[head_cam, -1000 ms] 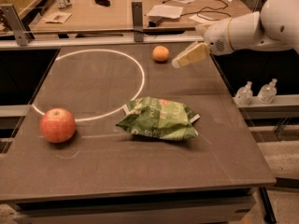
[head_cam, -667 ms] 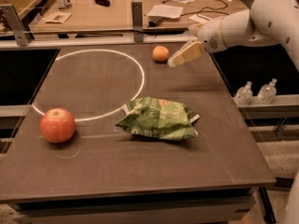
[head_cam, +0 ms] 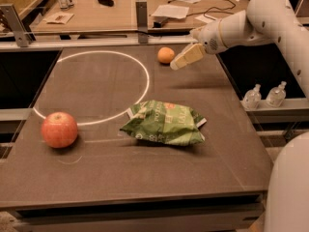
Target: Move orange near green jalapeno chip bag
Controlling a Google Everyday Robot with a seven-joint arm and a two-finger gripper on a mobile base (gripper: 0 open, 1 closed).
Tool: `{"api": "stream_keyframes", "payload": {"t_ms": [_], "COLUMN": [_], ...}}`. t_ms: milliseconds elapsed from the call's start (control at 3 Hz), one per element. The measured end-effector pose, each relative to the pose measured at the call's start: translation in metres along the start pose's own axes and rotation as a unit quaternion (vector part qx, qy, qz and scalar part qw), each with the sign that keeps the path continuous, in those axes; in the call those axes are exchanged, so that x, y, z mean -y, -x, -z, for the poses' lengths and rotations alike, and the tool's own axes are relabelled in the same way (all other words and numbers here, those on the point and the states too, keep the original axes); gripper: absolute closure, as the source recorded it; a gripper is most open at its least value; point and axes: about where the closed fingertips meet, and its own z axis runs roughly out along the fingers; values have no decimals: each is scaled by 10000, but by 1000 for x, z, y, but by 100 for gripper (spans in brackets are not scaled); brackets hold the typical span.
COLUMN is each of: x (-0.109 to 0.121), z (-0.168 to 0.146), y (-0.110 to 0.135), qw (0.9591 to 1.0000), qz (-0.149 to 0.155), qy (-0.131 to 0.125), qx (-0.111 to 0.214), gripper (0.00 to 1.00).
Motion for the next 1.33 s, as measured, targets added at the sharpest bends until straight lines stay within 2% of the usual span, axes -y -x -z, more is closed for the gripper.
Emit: {"api": "stream_keyframes", "payload": {"t_ms": [667, 1333], "x": [-5, -1], "z": [-32, -58], "y": [0, 0], "qw": [9995, 9976], "qz": [49, -92], "qy": [211, 287], "qx": [-221, -616], "gripper": [0, 0]}}
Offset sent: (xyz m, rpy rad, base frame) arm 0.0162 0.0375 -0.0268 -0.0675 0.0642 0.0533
